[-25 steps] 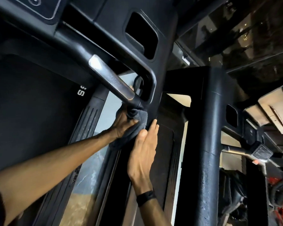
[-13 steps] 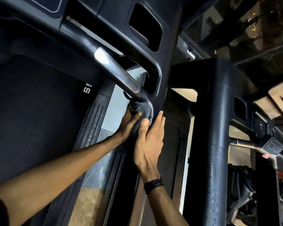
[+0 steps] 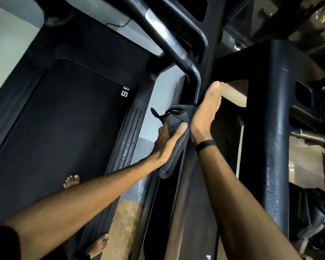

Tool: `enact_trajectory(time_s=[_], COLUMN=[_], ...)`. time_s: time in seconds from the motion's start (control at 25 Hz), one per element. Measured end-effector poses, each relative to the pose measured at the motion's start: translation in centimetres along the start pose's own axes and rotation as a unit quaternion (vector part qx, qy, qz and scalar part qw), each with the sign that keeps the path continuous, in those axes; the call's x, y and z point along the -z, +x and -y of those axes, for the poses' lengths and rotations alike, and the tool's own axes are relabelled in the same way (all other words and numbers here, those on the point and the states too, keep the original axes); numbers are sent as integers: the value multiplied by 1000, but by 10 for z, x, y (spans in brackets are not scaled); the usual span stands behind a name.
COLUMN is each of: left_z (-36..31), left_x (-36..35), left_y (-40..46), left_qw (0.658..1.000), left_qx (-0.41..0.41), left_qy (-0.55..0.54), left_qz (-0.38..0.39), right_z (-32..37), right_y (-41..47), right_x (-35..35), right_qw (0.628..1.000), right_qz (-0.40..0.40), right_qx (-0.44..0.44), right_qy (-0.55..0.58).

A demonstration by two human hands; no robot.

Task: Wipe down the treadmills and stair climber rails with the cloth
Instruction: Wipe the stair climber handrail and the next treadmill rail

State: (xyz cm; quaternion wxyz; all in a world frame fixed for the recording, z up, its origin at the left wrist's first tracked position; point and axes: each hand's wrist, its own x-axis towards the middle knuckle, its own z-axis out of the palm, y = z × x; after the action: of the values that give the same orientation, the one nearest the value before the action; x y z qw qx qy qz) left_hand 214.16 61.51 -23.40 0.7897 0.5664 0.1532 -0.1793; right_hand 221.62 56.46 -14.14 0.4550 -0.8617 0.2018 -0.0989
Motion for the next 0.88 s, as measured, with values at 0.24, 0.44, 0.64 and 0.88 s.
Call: enact_trajectory(time_s=[0.24,0.44,0.64,0.88], left_z=[42,72,92,95], left_x=[8,11,14,11], left_y=[-83,-144,-217,-298], left_qw=[999,999,997,986], left_qx=[-31,-41,-42,-38], left_qy=[8,34,60,155], left_qz=[16,-4,-35,-54], right_z=[-18,-57,-76,-73], right_y=[-77,-156,-222,-280], right_x=[26,73,122,174], right_qw=[996,987,990,993], right_qz=[40,109,104,111], right_qx=[54,86,69,8], right_qy=[-54,-84,-62,-35])
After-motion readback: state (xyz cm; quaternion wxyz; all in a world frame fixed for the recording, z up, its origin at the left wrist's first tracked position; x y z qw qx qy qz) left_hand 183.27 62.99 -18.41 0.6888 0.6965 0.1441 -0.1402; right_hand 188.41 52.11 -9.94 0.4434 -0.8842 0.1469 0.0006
